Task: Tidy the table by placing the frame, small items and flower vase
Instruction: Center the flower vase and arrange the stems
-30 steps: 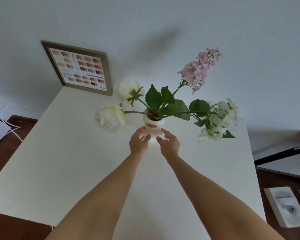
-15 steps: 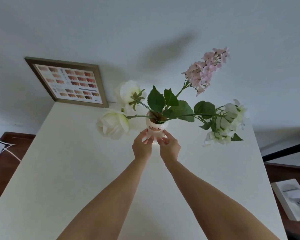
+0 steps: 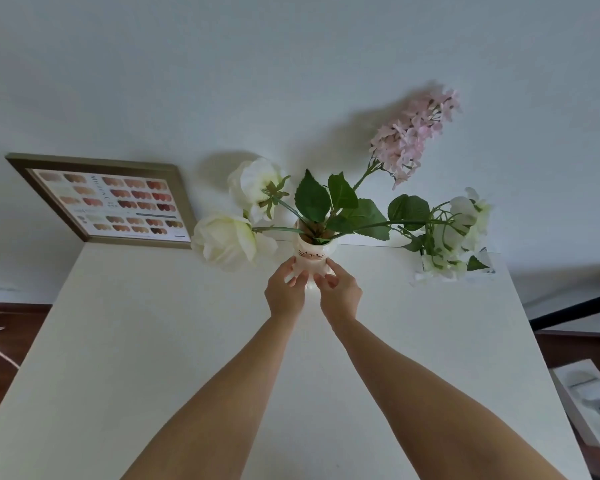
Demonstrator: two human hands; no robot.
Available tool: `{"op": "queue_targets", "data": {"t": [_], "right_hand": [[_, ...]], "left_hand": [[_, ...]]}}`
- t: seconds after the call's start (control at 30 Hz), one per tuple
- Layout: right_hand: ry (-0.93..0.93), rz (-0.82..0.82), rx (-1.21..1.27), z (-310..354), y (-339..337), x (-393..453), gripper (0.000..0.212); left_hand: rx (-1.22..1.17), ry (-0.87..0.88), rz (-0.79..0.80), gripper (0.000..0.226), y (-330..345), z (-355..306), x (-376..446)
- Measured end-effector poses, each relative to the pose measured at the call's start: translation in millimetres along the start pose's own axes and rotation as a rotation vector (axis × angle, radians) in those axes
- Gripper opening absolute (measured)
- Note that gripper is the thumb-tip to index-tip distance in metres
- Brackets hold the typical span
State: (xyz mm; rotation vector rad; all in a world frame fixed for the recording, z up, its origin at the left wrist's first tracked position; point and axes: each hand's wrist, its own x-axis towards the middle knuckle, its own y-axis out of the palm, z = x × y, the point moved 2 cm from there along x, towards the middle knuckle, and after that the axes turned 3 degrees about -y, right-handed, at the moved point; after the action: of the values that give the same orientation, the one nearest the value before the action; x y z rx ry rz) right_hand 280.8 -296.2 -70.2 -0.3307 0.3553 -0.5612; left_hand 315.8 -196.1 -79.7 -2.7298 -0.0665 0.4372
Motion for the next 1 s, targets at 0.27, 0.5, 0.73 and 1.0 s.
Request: {"op": "queue_targets", "data": {"t": [0.27, 0.5, 0.73, 1.0], "right_hand": [[-0.009, 0.002, -0.029, 4.4, 1.9, 12.2, 0.042], [0.014, 0.008, -0.018, 8.6, -10.7, 8.5, 0.05], [0.411, -0.233, 0.84, 7.4, -77.8, 1.0, 0.034], [0.2, -0.172, 1.377, 59.0, -158.3, -14.7, 0.052]], "left_hand": [[0.001, -0.005, 0.0, 0.033, 4.1, -4.3, 12.3], [-0.19, -0.182, 0.053, 0.045, -10.6, -8.5, 4.2], [-1.134, -0.425, -0.045, 0.045, -94.3, -16.5, -22.4], [-1.221, -0.175, 0.115, 0.042, -134.6, -85.3, -50.7]]}}
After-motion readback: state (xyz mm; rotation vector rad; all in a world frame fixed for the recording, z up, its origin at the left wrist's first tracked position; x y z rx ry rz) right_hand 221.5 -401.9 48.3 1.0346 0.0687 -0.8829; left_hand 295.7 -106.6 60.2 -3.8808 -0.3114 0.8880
